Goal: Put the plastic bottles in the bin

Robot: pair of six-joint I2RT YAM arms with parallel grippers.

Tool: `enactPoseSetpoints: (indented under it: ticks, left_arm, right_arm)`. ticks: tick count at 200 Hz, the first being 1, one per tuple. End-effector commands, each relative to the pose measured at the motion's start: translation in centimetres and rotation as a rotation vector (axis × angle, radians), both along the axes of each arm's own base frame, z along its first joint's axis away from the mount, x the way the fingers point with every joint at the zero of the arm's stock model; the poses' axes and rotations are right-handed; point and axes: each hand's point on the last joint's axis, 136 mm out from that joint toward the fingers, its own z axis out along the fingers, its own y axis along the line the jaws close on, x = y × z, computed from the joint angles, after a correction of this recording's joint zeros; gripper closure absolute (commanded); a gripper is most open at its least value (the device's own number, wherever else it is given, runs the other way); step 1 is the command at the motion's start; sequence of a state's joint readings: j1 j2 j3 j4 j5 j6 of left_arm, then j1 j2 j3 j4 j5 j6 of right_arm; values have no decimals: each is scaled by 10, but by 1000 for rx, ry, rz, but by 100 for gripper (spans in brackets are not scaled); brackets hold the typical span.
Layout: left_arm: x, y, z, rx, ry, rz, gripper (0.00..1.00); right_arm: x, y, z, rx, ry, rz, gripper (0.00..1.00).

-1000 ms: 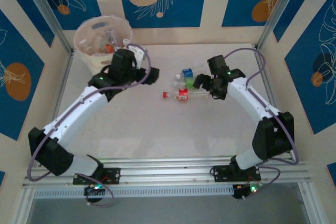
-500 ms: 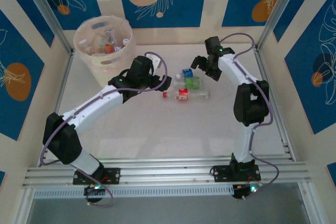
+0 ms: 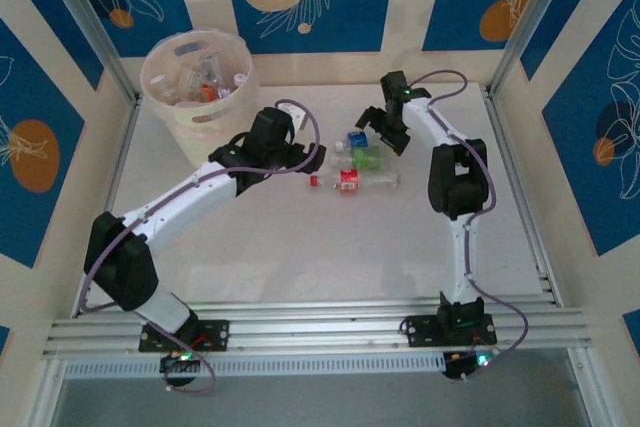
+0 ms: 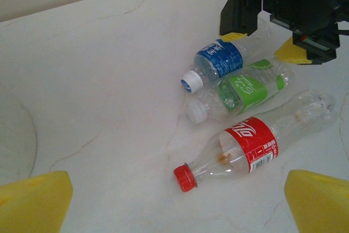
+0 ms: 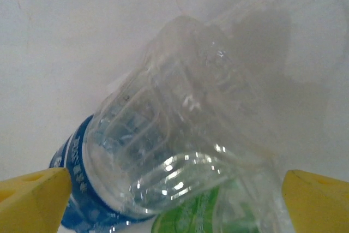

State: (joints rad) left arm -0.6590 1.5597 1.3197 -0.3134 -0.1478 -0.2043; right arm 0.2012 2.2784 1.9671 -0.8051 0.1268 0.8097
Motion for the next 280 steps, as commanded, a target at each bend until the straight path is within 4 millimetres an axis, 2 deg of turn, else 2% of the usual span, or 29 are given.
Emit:
enactPoseSetpoints:
  ticks: [1,84,121,150,206,247,280]
  left_arm:
    - [2,-1,-4,0,0,20,1]
    - [2,3,-6,17,6,33,1]
    - [5,4,-7,27,6,41,0]
    - [7,1,-8,30,4,35,1]
    - [10,-11,-11,11,8,-8,1]
    - [4,-20,-16,-9,35,-66,0]
    - [-18,-28,-13,-45,49,-173,0]
  right_arm:
    - [9,7,-5,64,22,-21,1]
    - [29,21,-41,104,71,-23,15]
    - [37,28,-39,134,42,-9,28]
    - [49,34,-14,169,-26,8,42]
    - [60,43,69,213,-208,74,42]
    - [50,38,115,205,-292,101,42]
    - [22,31,140,179,-323,121,42]
